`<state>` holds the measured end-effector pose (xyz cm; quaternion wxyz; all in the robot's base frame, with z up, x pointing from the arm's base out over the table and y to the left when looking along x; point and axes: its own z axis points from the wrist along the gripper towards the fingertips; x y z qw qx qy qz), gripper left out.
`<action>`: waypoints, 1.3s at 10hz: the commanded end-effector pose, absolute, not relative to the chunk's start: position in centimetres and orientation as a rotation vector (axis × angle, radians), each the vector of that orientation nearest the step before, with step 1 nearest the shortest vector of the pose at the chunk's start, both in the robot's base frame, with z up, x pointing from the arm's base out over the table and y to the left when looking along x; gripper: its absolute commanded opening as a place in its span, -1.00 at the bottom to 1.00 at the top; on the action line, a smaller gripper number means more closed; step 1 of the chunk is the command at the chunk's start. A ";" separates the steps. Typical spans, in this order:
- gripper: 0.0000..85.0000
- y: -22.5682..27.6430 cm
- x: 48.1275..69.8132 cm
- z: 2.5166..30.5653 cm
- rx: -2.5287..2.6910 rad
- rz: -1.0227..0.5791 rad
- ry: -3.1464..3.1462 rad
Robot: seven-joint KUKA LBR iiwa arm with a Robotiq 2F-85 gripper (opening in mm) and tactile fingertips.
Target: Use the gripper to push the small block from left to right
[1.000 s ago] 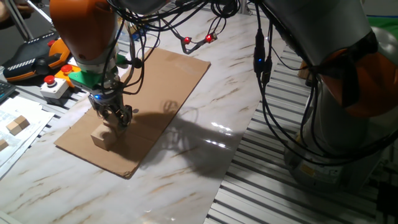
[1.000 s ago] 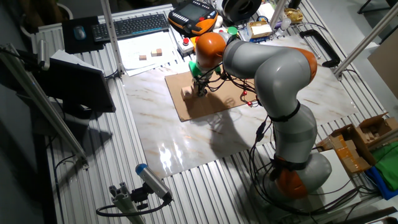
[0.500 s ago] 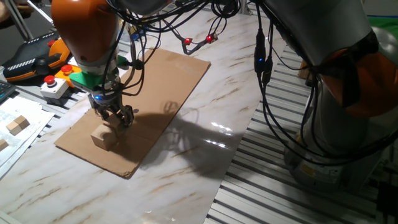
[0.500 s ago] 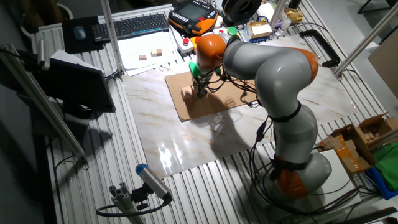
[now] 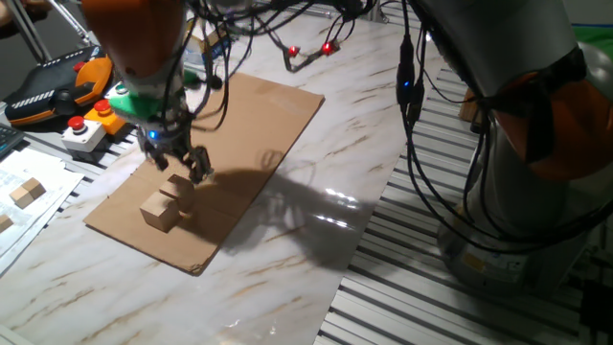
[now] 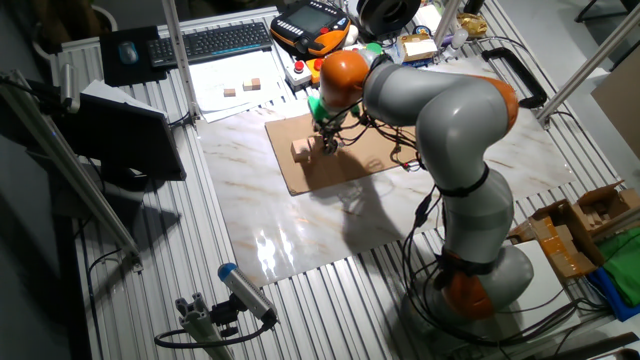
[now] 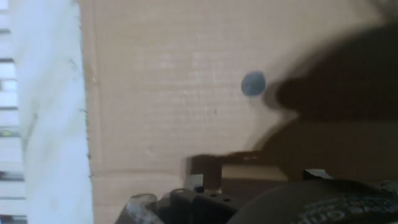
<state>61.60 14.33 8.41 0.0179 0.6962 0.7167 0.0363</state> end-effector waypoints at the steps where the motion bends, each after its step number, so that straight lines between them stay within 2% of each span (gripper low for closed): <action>1: 0.79 13.5 61.5 9.3 2.149 0.101 2.243; 3: 0.65 11.7 61.1 11.0 2.064 0.058 2.294; 4: 0.49 10.6 60.8 11.9 2.019 0.055 2.328; 7: -0.17 8.6 59.4 13.6 1.853 0.063 2.469; 8: -0.43 8.7 58.8 14.0 1.798 0.050 2.502; 9: -0.77 8.7 58.3 14.3 1.727 0.020 2.545; 10: -0.98 8.6 57.8 14.6 1.658 0.008 2.612; 13: -0.98 8.1 57.0 15.2 1.461 -0.001 2.798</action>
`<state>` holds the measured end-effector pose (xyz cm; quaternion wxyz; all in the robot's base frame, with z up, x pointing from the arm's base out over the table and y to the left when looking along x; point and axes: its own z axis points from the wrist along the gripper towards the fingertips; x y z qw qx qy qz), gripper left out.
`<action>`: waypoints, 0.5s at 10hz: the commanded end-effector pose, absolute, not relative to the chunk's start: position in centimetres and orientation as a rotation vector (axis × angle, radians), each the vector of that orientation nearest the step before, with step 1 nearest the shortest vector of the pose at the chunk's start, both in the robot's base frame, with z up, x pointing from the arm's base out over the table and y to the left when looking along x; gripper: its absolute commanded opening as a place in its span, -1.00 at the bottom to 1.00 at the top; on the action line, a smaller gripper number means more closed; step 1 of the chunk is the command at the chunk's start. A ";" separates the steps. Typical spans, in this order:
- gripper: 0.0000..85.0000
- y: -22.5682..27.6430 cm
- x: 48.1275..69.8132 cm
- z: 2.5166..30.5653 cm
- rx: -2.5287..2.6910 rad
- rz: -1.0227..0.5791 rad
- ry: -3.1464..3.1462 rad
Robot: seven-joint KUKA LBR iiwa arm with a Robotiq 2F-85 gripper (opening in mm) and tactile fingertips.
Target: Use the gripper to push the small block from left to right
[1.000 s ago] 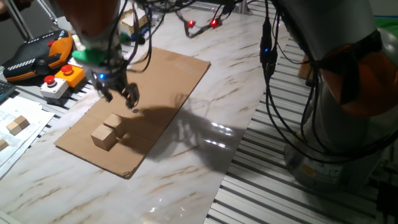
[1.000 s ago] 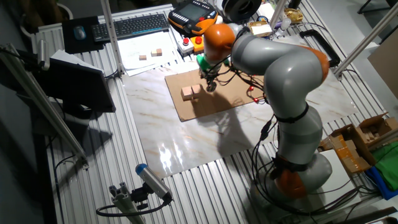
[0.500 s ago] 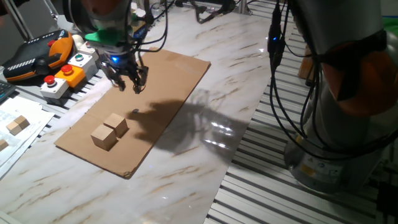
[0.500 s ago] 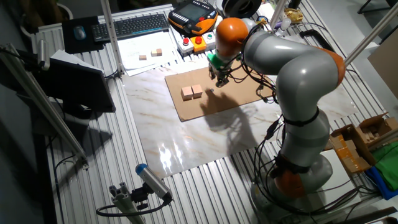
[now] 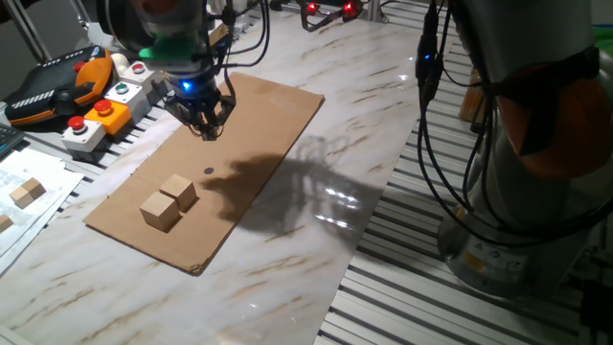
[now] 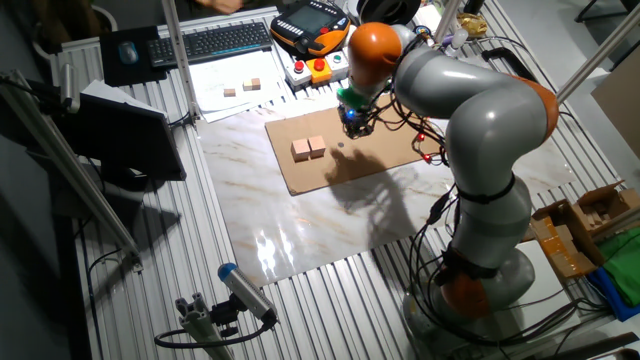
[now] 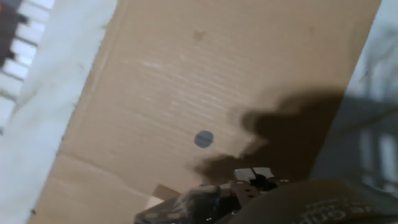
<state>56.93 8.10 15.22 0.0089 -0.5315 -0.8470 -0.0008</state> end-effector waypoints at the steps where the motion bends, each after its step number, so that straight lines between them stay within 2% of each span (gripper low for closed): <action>1: -0.98 7.8 56.6 15.5 -1.334 -0.001 -2.807; 5: -0.98 7.5 56.2 15.8 -0.991 0.081 -2.929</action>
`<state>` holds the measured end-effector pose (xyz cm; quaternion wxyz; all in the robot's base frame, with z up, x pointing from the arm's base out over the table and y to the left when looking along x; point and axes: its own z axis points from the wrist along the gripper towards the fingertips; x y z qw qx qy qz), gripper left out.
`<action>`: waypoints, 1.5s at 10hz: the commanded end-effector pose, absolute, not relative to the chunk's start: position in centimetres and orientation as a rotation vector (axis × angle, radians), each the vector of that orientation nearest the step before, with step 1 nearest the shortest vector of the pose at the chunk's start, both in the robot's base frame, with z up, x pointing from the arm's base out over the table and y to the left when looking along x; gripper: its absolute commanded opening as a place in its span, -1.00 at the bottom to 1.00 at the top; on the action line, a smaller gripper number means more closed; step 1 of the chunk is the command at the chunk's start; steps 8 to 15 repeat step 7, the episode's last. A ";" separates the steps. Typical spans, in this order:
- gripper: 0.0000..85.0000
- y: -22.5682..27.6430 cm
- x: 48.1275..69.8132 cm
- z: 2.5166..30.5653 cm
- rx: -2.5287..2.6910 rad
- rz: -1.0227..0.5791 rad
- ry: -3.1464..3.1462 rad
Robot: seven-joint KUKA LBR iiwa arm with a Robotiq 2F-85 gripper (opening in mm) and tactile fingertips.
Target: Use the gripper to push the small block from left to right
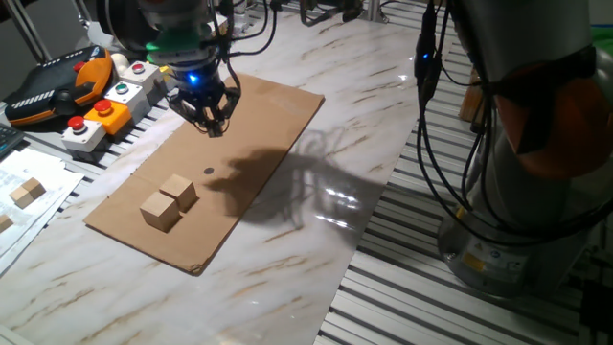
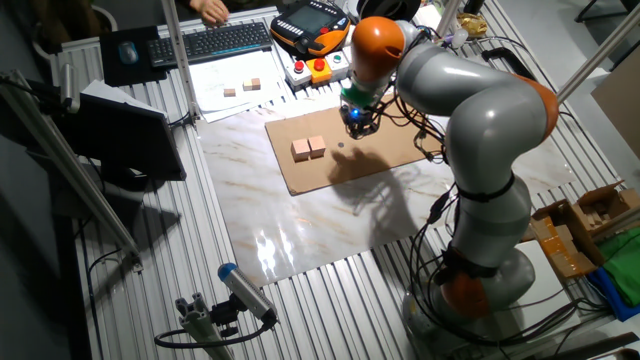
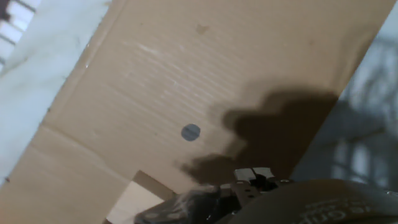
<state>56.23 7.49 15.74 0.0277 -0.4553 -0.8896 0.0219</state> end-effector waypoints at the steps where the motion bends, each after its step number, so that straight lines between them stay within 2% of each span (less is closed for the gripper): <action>1: -0.98 7.5 56.2 15.8 -0.972 0.077 -2.931; 15: -0.98 7.5 56.4 15.7 -0.908 0.048 -2.952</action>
